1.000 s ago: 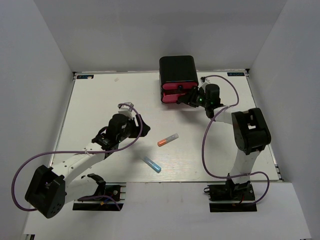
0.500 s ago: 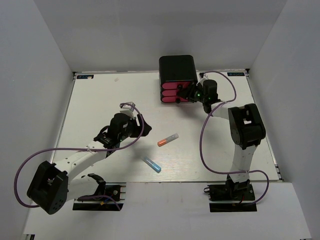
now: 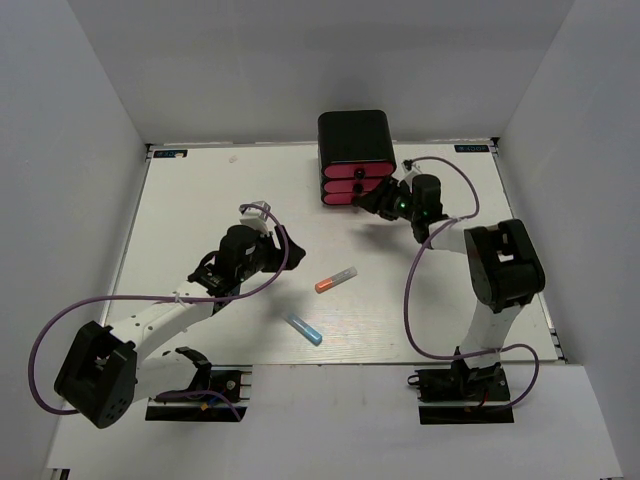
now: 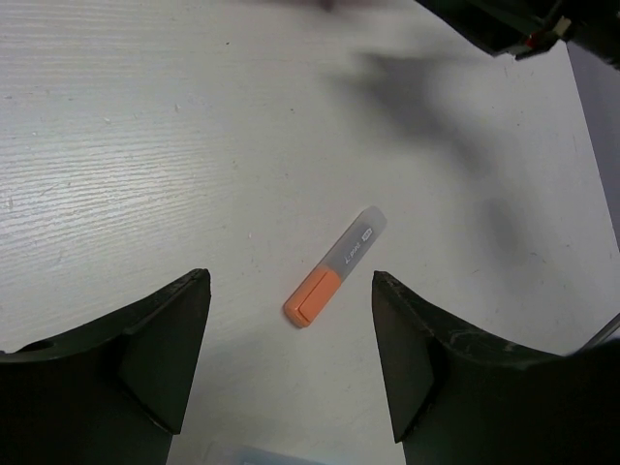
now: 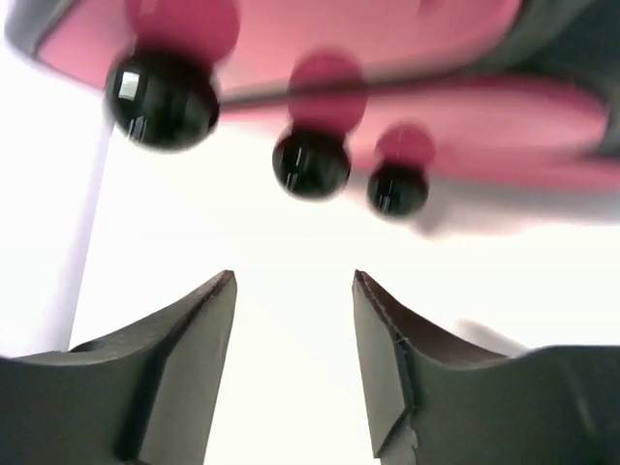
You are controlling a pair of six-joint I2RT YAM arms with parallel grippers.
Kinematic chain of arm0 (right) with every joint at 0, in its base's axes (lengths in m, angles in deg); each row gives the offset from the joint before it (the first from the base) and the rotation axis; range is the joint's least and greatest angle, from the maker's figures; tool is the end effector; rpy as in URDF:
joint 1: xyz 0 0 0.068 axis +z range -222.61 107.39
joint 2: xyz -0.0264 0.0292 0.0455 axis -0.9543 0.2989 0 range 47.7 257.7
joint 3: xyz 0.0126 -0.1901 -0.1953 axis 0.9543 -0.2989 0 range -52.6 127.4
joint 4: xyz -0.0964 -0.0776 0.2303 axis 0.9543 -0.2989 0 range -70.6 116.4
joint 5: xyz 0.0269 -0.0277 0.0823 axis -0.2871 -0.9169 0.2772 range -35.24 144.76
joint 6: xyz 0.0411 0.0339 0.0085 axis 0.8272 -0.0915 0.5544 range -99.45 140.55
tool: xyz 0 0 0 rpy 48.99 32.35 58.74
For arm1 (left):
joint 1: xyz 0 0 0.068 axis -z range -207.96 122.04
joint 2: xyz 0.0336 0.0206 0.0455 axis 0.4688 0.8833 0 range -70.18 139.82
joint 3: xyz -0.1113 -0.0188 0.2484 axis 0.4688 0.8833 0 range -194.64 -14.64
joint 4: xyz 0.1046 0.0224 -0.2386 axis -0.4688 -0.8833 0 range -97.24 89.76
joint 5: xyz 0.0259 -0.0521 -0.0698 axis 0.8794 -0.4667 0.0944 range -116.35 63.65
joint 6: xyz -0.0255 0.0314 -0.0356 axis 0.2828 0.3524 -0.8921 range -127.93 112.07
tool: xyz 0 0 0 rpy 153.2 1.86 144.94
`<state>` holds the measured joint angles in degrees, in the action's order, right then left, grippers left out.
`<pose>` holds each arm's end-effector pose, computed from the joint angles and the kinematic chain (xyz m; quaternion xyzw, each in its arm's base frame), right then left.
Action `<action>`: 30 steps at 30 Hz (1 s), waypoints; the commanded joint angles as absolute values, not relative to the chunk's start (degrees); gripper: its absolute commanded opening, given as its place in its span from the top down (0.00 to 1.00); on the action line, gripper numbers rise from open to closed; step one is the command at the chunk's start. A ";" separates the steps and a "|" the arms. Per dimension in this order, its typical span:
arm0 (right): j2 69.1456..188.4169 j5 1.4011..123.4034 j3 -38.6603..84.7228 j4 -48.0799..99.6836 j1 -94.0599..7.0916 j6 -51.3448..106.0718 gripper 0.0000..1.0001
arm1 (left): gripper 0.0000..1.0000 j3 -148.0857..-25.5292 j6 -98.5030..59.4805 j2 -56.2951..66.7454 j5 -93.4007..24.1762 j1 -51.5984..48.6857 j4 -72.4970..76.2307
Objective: Sort the stationery into containers
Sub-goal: Open the drawer in the storage box.
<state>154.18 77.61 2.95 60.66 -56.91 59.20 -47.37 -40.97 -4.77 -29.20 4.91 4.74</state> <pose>0.3796 0.1210 0.1837 0.0405 0.7940 0.4087 0.4482 0.2055 -0.1348 0.2210 0.0116 0.8556 -0.2992 0.4223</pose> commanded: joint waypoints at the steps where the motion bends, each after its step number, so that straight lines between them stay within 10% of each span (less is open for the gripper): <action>1: 149.48 77.88 -0.74 65.16 -57.23 61.06 0.40 | 0.23 -47.51 -41.24 -5.49 -30.04 5.09 6.00; 6: 148.68 77.26 -3.91 65.60 -57.32 62.56 0.39 | 0.23 -47.51 -41.24 -5.49 -30.04 5.09 6.00; 15: 154.40 76.30 -1.98 65.42 -57.58 66.86 0.75 | 0.23 -49.79 -41.24 -4.35 -29.52 5.09 2.76; 30: 163.98 73.40 5.58 67.18 -57.23 73.46 0.49 | 0.23 -51.55 -41.24 -0.93 -29.52 5.09 4.59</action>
<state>163.33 75.65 2.66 64.53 -57.26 71.03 -49.75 -40.99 -1.56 -29.38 4.91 3.56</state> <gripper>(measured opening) 0.503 0.774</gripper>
